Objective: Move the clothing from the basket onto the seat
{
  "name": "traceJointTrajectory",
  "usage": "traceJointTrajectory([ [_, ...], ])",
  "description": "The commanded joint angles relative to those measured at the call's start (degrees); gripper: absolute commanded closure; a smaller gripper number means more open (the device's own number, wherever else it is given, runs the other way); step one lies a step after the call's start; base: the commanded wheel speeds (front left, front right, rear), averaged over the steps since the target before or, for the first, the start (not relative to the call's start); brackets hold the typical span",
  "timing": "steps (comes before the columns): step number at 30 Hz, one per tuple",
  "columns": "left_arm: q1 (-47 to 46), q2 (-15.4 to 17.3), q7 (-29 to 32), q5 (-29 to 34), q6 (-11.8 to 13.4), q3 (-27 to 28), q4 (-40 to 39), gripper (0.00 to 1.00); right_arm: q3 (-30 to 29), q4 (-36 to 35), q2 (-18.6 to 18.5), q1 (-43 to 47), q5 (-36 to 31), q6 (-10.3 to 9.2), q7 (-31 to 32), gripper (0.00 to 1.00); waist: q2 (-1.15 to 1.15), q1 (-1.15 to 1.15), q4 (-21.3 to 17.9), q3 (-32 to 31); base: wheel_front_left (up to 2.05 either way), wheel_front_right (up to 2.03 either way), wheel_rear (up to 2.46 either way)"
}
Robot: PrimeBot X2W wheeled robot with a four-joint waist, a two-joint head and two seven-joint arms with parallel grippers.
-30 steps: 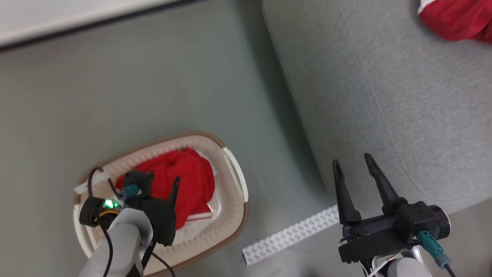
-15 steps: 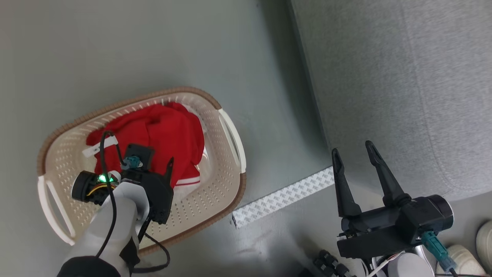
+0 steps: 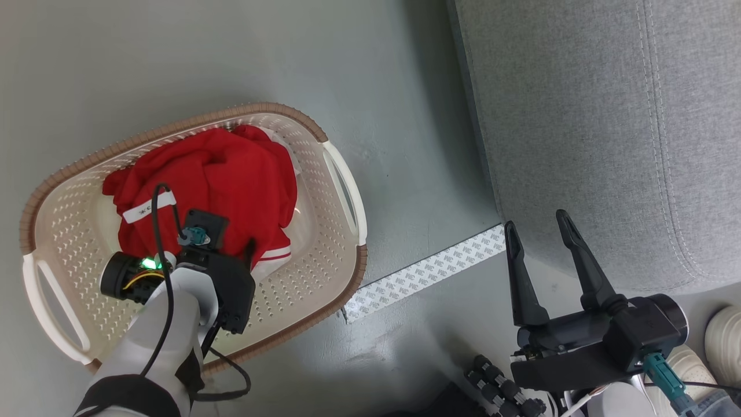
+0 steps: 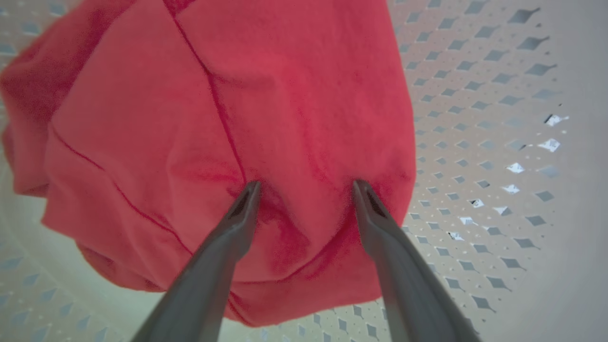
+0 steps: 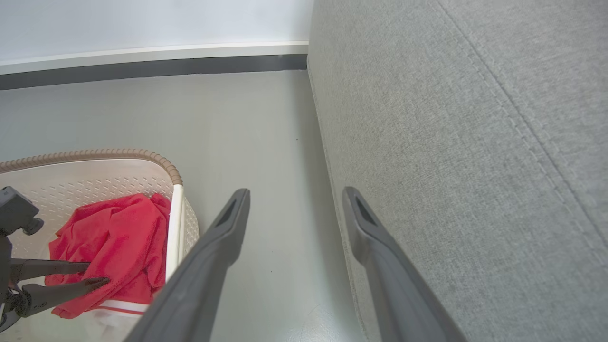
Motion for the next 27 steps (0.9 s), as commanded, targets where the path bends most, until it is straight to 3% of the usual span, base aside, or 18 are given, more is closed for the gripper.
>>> traceJointTrajectory([
  [1,-0.01,0.26,-0.05,-0.24,-0.42,-0.22,0.54,0.00,-0.12,0.02,0.25,0.64,0.31,0.00,-0.32,0.00,-0.01,0.00,-0.07,0.19,0.00,0.00,0.00],
  [2,-0.02,0.24,0.15,-0.29,-0.87,-0.49,0.63,0.00,-0.04,-0.02,0.25,0.78,0.22,0.00,-0.34,0.00,-0.01,0.00,-0.08,0.31,0.00,0.00,0.00],
  [3,-0.02,0.24,0.39,-0.22,-1.51,-0.84,0.71,0.07,0.02,-0.07,0.25,0.87,0.22,0.00,-0.40,0.00,-0.01,0.00,-0.10,0.42,0.00,0.00,0.00],
  [4,-0.08,0.32,0.18,-0.32,-1.64,-0.88,0.74,0.62,0.05,-0.09,0.25,0.91,0.24,0.00,-0.35,0.00,-0.01,0.00,-0.11,0.53,0.00,0.00,0.00],
  [5,-0.14,0.47,-0.25,-0.37,-1.87,-0.97,0.79,0.92,0.06,-0.09,0.25,0.90,0.29,0.00,-0.39,0.00,-0.01,0.00,-0.11,0.63,0.00,0.00,0.00],
  [6,-0.17,0.57,-0.34,-0.36,-2.18,-1.12,0.84,1.00,0.08,-0.05,0.25,0.87,0.33,0.00,-0.45,0.00,-0.01,0.00,-0.11,0.67,0.00,0.00,0.00],
  [12,-0.94,1.13,-1.59,-0.85,-3.68,-1.84,1.08,1.00,0.70,0.81,0.25,-0.94,0.64,0.00,-0.62,0.00,-0.01,0.00,0.02,0.94,0.00,0.00,0.00],
  [17,0.52,0.59,-3.99,-2.52,-4.37,-1.92,1.19,1.00,2.13,2.99,0.21,-3.79,0.26,0.00,-0.70,0.00,-0.01,0.00,2.66,-2.71,0.00,0.00,0.00],
  [27,6.02,0.09,-7.00,-5.25,-4.84,-5.20,-1.61,1.00,4.77,8.01,-1.43,-6.56,1.30,-0.01,-0.52,0.00,-0.01,0.00,6.24,-17.16,0.00,0.00,0.00],
])
